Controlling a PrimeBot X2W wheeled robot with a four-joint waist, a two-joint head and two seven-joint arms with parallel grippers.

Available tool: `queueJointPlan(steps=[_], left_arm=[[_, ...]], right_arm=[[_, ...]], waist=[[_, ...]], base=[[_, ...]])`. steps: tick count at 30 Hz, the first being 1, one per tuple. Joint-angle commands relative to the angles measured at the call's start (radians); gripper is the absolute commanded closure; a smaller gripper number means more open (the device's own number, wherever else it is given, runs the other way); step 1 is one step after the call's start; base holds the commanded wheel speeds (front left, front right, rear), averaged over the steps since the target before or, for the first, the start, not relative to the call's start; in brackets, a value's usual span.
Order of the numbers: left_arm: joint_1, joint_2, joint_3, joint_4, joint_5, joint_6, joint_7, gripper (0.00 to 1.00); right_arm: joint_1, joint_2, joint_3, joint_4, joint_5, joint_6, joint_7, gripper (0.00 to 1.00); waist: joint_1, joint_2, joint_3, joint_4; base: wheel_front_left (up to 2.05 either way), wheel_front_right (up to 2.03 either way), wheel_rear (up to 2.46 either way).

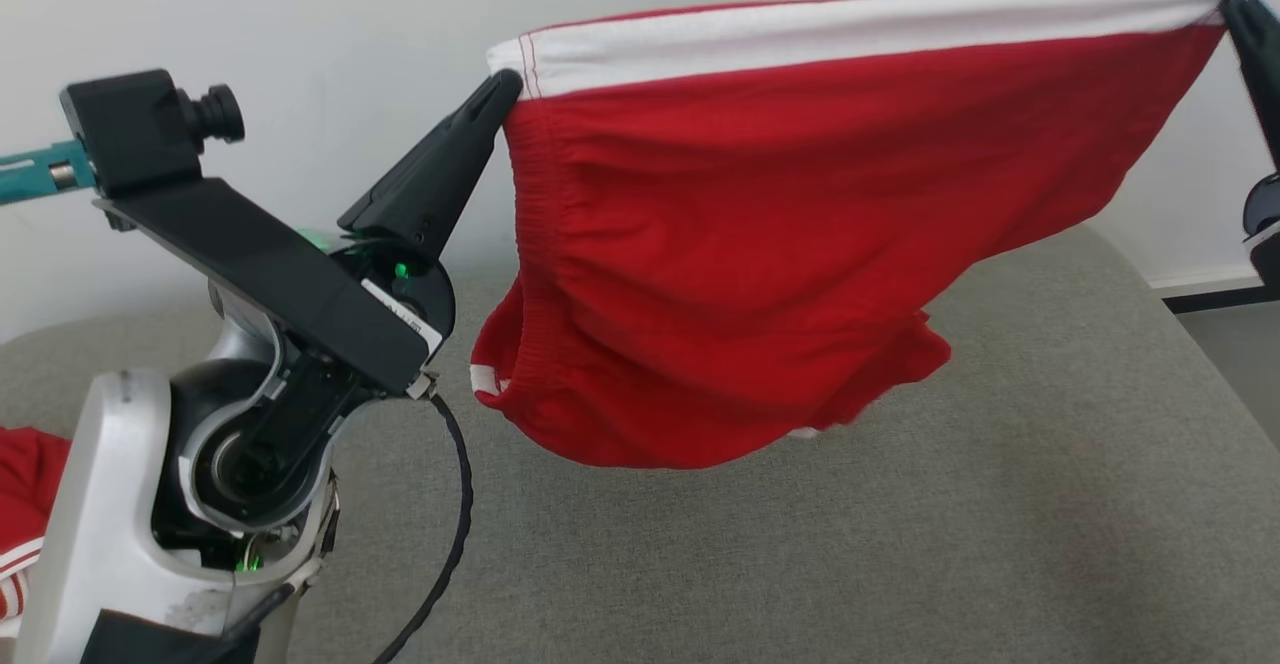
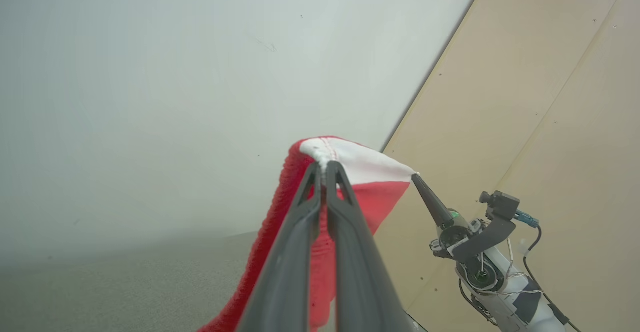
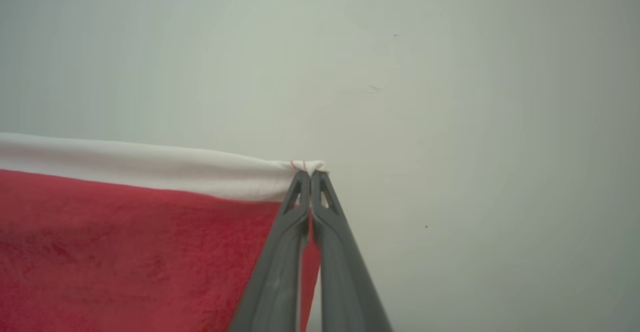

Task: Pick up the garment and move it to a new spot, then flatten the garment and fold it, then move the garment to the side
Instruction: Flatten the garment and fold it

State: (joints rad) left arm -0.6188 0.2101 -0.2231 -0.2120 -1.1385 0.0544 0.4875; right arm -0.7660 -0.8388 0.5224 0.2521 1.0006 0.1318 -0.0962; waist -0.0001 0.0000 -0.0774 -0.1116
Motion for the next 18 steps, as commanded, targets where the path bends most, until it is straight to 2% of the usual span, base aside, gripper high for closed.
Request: queueJointPlan(steps=[1, 6, 9, 13, 18], left_arm=[[-0.021, -0.006, 0.005, -0.008, -0.013, 0.008, 0.005, 1.0], [-0.049, -0.004, -0.012, 0.018, -0.008, 0.021, 0.03, 1.0], [-0.086, -0.01, -0.039, 0.067, -0.003, 0.011, 0.053, 1.0], [-0.18, -0.017, -0.082, 0.186, 0.035, -0.047, 0.05, 1.0], [-0.335, -0.045, -0.108, 0.358, 0.097, -0.129, -0.019, 1.0]], right_arm=[[-0.01, -0.008, -0.015, -0.011, -0.006, -0.002, 0.006, 1.0], [-0.027, -0.004, -0.032, -0.014, -0.057, -0.002, 0.042, 1.0], [-0.057, 0.024, -0.023, 0.011, -0.105, -0.002, 0.078, 1.0], [-0.13, 0.085, 0.003, 0.08, -0.157, -0.002, 0.117, 1.0], [-0.255, 0.151, 0.035, 0.172, -0.213, -0.002, 0.121, 1.0]], waist=[[0.0001, 0.0, 0.0, -0.003], [0.0001, 0.0, 0.015, -0.013], [0.0001, 0.0, 0.04, -0.019], [0.0001, 0.0, 0.094, -0.03], [0.0001, 0.0, 0.197, -0.038]], base=[[0.0, 0.0, 0.0], [0.0, 0.0, 0.0], [0.0, 0.0, 0.0], [0.0, 0.0, 0.0], [0.0, 0.0, 0.0]])
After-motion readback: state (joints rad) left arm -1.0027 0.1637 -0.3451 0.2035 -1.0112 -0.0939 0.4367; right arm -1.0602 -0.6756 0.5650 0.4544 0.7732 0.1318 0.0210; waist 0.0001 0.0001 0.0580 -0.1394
